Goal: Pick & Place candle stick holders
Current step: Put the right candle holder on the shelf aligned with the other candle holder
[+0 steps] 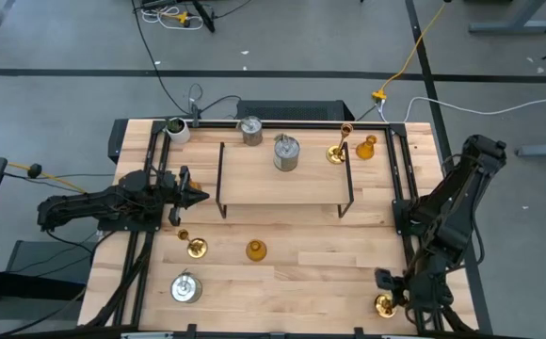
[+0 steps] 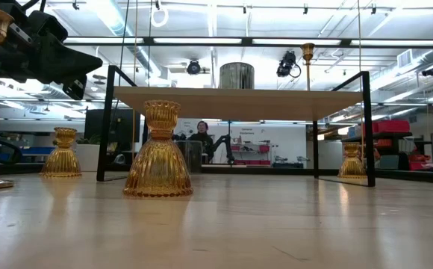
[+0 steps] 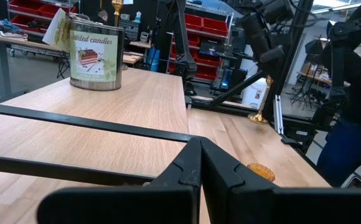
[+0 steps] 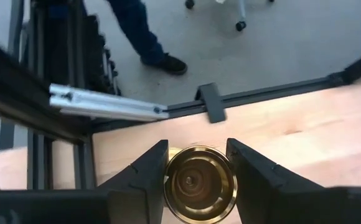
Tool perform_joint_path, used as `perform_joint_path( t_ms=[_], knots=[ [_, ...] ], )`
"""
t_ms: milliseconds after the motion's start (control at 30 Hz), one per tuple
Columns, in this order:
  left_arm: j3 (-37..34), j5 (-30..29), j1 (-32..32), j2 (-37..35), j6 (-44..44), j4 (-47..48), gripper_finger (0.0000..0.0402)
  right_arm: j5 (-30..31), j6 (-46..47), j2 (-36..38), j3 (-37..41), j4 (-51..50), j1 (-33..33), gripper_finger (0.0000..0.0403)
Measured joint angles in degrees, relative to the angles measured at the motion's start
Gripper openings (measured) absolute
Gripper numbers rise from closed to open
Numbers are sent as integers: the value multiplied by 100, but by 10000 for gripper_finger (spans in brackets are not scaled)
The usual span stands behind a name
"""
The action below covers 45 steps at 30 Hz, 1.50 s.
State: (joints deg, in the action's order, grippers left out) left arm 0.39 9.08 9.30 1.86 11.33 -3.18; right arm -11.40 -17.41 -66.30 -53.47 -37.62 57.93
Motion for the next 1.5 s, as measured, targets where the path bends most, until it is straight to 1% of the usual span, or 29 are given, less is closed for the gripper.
perform_joint_path(
  t_ms=[333, 667, 867, 967, 1233, 1500],
  knots=[
    [-1, 0, 0, -1, 2, 0, 7, 2, 46, 0, -735, -491, -627, 151],
    [-1, 0, 0, -1, 0, 0, 7, 15, 44, 0, -1524, -1283, -1185, 151],
    [1, 0, 0, 1, 2, 0, 7, 492, 44, 0, -2036, -1560, -1452, 151],
    [1, 0, 0, 1, 2, 0, 7, 544, 44, 0, -2260, -1593, -1608, 151],
    [0, 0, 0, 0, 2, 0, 7, 547, 341, 0, -2646, -1681, -2153, 151],
    [0, 0, 0, -1, 1, 0, 7, 660, 383, -2, -2758, -1763, -2893, 151]
  ],
)
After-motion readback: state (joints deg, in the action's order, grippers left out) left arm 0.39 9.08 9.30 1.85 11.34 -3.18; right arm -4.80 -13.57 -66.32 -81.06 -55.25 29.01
